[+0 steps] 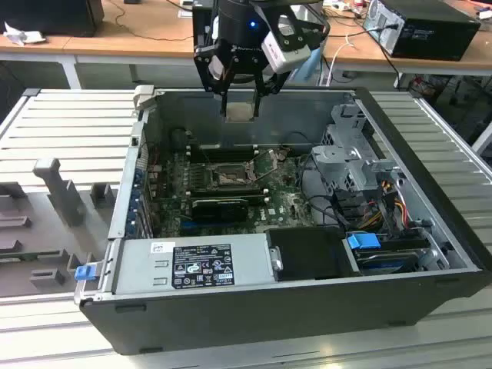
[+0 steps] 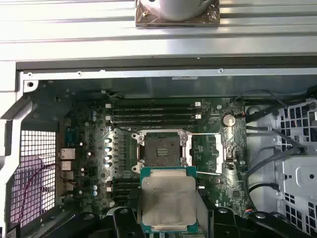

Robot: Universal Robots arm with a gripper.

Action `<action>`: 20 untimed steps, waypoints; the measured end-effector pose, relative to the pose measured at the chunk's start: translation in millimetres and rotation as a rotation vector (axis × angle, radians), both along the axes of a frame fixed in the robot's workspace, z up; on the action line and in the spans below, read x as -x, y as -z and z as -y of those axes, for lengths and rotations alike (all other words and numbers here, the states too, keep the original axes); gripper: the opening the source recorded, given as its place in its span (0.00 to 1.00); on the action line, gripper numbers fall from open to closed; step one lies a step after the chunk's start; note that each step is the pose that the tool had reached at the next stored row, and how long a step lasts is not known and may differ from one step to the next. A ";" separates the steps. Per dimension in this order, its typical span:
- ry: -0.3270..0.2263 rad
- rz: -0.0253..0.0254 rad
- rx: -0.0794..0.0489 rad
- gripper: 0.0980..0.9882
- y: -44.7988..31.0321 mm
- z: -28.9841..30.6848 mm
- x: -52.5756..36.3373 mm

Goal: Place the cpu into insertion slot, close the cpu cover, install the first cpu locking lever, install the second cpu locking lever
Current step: 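Place the cpu into insertion slot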

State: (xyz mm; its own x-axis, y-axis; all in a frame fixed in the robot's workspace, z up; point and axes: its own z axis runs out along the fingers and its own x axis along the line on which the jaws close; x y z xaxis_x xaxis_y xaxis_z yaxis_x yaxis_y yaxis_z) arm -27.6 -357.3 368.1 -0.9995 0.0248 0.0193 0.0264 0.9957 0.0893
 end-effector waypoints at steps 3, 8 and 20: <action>0.085 0.0000 0.000 0.48 0.2 0.0 0.0; 0.155 0.0000 0.000 0.48 0.4 0.0 0.0; 0.288 0.0000 0.000 0.48 1.1 0.0 0.0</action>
State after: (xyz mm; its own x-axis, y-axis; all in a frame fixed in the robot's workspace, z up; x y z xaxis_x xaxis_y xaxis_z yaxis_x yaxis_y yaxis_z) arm -27.6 -357.2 366.9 -0.9513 0.3077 0.0193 0.3081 0.9471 0.0893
